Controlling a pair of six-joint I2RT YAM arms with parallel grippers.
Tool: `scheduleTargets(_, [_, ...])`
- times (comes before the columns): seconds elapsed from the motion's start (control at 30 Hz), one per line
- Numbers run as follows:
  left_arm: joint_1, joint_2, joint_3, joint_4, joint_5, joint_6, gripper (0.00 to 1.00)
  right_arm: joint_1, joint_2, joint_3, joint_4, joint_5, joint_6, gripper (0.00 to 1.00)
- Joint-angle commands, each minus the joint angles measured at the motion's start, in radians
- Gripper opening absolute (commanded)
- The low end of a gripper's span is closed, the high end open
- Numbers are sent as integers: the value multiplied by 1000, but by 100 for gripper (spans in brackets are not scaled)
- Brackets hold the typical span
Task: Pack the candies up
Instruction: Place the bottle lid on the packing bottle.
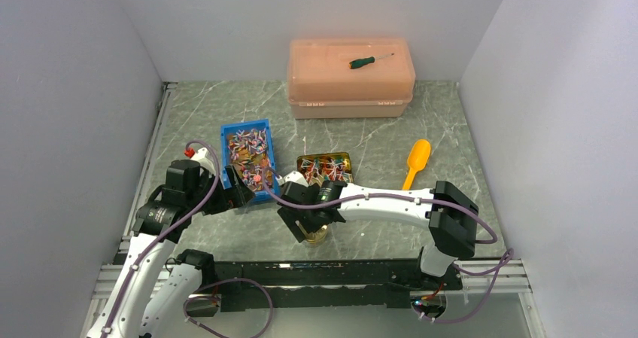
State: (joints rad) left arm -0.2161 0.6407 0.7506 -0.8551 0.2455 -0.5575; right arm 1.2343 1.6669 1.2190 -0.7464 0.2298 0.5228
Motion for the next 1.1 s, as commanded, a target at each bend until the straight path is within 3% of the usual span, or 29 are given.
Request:
scheduleTargets(0.0, [6, 2, 18, 10, 3, 16, 99, 7, -6, -19, 28, -5, 14, 68])
scheduleTargets(0.53, [6, -6, 12, 5, -5, 15, 99, 7, -6, -78, 76, -13, 43, 68])
scheduleTargets(1.07, [6, -29, 6, -9, -9, 2, 100, 63, -33, -180, 126, 122, 161, 69])
